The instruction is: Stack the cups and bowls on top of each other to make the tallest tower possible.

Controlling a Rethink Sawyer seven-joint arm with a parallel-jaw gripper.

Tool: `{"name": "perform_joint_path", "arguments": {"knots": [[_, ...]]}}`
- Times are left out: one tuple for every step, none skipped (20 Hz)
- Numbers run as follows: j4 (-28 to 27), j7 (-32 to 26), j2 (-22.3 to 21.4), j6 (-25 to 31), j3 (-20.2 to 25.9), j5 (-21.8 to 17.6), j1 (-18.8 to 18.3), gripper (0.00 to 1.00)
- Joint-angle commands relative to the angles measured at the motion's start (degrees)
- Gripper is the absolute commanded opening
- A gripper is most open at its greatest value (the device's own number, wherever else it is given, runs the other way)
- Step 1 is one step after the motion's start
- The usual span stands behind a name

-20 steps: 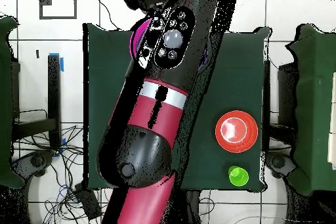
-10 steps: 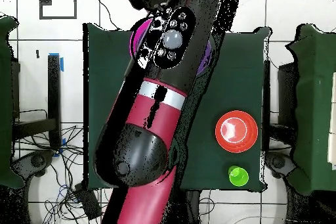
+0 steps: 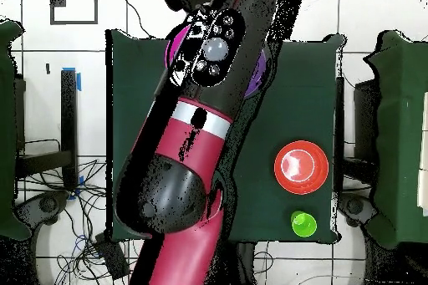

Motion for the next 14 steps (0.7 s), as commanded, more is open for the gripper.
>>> {"name": "perform_joint_path", "arguments": {"knots": [[0.54, 13.92, 1.24, 0.42, -5.89, 2.47, 1.70, 0.00], [0.58, 14.07, 1.35, 0.24, -6.19, 2.86, 1.81, 0.00], [0.66, 14.30, 1.47, 0.12, -6.51, 3.23, 1.94, 0.00], [0.76, 14.55, 1.56, 0.04, -6.69, 3.46, 2.16, 0.00], [0.78, 14.73, 1.64, -0.06, -7.10, 3.91, 2.22, 0.00], [0.80, 14.90, 1.72, -0.16, -7.51, 4.36, 2.27, 0.00], [0.79, 15.04, 1.82, -0.26, -7.93, 4.91, 2.30, 0.00], [0.74, 15.21, 1.84, -0.35, -8.58, 5.54, 2.24, 0.00], [0.69, 15.38, 1.85, -0.44, -9.23, 6.17, 2.19, 0.00], [0.69, 15.55, 1.88, -0.51, -9.77, 6.75, 2.12, 0.00], [0.65, 15.75, 1.95, -0.63, -10.44, 7.38, 2.09, 0.00], [0.62, 16.08, 2.02, -0.71, -11.04, 8.03, 2.10, 0.00], [0.48, 16.38, 2.04, -0.71, -12.09, 9.09, 2.04, 0.00], [0.33, 16.69, 2.07, -0.71, -13.13, 10.15, 1.98, 0.00]]}}
